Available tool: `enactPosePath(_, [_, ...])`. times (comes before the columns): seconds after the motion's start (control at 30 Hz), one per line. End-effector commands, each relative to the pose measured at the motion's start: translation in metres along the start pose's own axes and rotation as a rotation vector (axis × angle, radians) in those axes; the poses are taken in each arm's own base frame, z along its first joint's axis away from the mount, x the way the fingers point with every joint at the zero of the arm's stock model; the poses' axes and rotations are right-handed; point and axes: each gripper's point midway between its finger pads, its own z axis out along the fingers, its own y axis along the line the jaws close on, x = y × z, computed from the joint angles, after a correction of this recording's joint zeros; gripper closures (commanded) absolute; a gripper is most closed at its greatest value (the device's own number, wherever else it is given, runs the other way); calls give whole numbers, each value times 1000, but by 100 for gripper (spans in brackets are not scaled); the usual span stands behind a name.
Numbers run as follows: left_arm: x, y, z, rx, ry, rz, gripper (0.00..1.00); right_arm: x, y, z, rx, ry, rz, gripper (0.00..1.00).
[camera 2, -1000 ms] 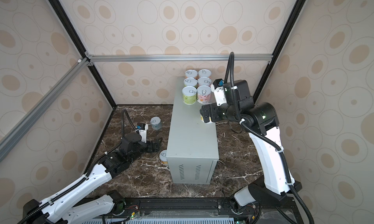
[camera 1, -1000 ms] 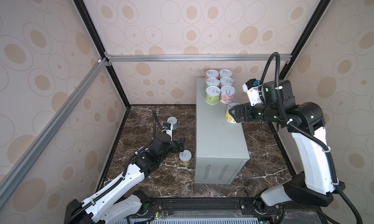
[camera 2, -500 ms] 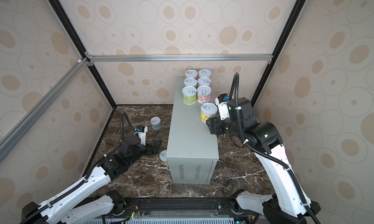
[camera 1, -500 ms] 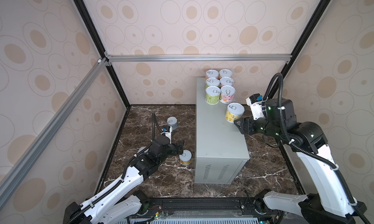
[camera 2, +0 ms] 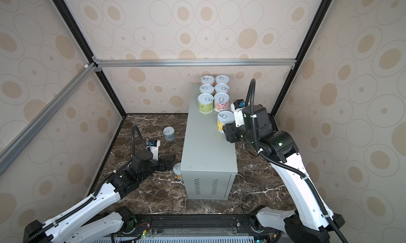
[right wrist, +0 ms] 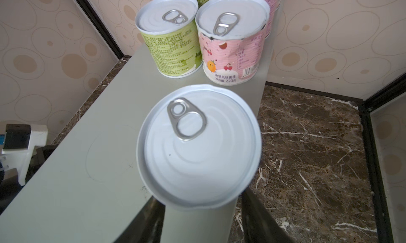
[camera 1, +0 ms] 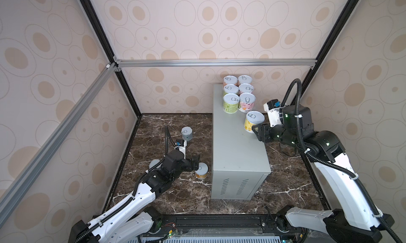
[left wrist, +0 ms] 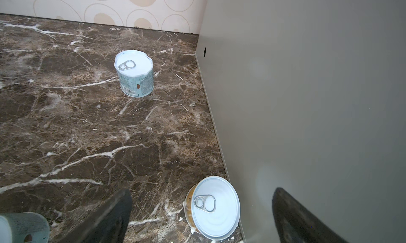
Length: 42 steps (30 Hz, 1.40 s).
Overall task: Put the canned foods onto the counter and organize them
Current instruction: 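Lower the yellow-labelled can in front of the pink can and release it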
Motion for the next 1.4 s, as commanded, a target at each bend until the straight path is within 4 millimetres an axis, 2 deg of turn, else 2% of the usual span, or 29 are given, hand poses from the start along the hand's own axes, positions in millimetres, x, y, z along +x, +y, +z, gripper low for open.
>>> enactPosePath(0.0, [-5,0,0,5,-25,-25,1,-5,-2,8,22,-11,-20,45])
enactPosePath(0.53, [-1,-1,5,10,-14,-21,1,-11,-2,32,47,5,-25,48])
enactPosePath(1.0, [-1,-1,3,12,-15,-21,1,-15,-6,45,80,11,-27,49])
enactPosePath(1.17, [-4,-2,0,12,-18,-20,1,-18,-5,41,73,6,-20,47])
enactPosePath(1.37, [-12,-2,-6,1,-17,-8,1,-25,-2,23,49,-27,-6,42])
